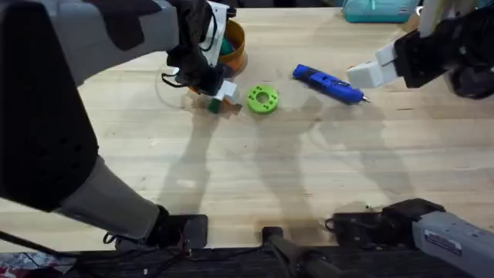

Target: Pick up the gripper from the table and insert it into the empty holder that is missing its gripper. Then pick up a screw, insert it into the mounting hole, and use the screwdriver to tighten it. Finally, clean up the table by picking up the vegetable and placing it into the bucket.

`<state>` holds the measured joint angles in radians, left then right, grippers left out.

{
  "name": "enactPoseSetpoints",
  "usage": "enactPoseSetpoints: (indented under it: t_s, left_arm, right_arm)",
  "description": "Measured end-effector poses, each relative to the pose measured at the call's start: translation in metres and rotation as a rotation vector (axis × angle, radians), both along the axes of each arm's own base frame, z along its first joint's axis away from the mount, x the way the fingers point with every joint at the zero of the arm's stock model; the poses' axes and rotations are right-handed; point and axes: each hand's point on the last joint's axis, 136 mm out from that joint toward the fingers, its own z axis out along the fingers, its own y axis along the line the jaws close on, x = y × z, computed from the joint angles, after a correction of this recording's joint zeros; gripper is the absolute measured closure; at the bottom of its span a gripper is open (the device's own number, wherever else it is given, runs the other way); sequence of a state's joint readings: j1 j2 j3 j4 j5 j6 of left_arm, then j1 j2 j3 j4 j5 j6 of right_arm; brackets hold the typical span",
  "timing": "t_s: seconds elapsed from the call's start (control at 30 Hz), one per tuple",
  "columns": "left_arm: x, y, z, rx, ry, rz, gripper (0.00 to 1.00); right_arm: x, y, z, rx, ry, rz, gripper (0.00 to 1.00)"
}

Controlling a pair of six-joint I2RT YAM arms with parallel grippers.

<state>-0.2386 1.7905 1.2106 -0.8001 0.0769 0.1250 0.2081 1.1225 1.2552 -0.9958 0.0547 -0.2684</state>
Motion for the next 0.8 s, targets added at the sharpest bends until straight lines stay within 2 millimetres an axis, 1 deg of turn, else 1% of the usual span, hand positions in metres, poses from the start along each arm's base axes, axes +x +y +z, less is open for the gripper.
enactPoseSetpoints:
  t_s: [0.07, 0.17, 0.3, 0.37, 0.4, 0.43, 0.7, 0.8]
  left_arm:
    - [0.002, 0.0, 0.0, -0.001, -0.007, -0.001, 0.176]
    - [0.002, 0.0, -0.002, 0.003, -0.004, -0.002, 0.352]
    - [0.0, 0.0, -0.011, 0.008, 0.021, -0.001, 0.637]
    - [0.001, -0.001, -0.013, 0.012, 0.024, -0.006, 0.904]
    - [0.002, -0.002, -0.012, 0.012, 0.019, -0.008, 0.964]
    - [0.004, -0.002, -0.012, 0.011, 0.015, -0.008, 0.982]
    - [0.003, -0.002, -0.012, 0.012, 0.019, -0.009, 0.98]
    - [-0.002, -0.002, -0.012, 0.015, 0.04, -0.006, 0.98]
  right_arm:
    - [0.0, 0.0, 0.0, 0.0, 0.0, 0.0, 0.004]
    - [0.0, 0.0, 0.0, 0.0, 0.0, 0.0, 0.003]
    - [0.0, 0.0, 0.0, 0.0, 0.0, 0.0, 0.004]
    - [0.0, 0.0, 0.0, 0.0, 0.0, 0.0, 0.003]
    - [0.0, 0.0, 0.0, 0.0, 0.0, 0.0, 0.003]
    - [0.0, 0.0, 0.0, 0.0, 0.0, 0.0, 0.003]
    - [0.0, 0.0, 0.0, 0.0, -0.001, 0.0, 0.005]
    - [0.0, 0.0, 0.0, 0.0, 0.0, 0.0, 0.004]
